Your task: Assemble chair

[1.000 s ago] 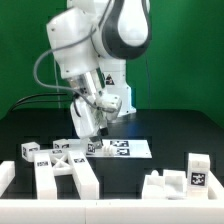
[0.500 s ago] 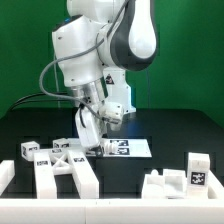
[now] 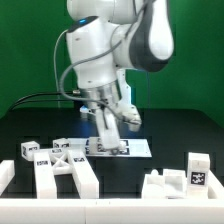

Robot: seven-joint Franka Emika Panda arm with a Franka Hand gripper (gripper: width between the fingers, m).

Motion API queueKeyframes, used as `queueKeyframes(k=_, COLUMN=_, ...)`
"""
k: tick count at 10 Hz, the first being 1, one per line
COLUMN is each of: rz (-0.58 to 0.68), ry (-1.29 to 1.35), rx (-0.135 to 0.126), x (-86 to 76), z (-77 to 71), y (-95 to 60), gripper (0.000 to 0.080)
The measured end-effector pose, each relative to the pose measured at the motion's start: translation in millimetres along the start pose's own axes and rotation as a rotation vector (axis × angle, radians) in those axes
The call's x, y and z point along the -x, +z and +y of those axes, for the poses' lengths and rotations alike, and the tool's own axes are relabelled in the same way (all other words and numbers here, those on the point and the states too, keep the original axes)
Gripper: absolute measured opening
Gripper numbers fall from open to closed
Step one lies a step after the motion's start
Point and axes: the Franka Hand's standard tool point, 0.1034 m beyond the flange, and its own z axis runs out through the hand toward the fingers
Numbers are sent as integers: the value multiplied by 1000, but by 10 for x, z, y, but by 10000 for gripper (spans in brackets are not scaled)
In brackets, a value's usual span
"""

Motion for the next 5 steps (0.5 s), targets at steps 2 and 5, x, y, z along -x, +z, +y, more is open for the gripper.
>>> queueKeyframes(k=2, rz=7, ry=-123, rx=20, x=226, z=-97, y=-49, gripper=284)
queueKeyframes(k=5, rz=28, ry=-366, rx=26, x=217, z=-92, y=-48, gripper=284)
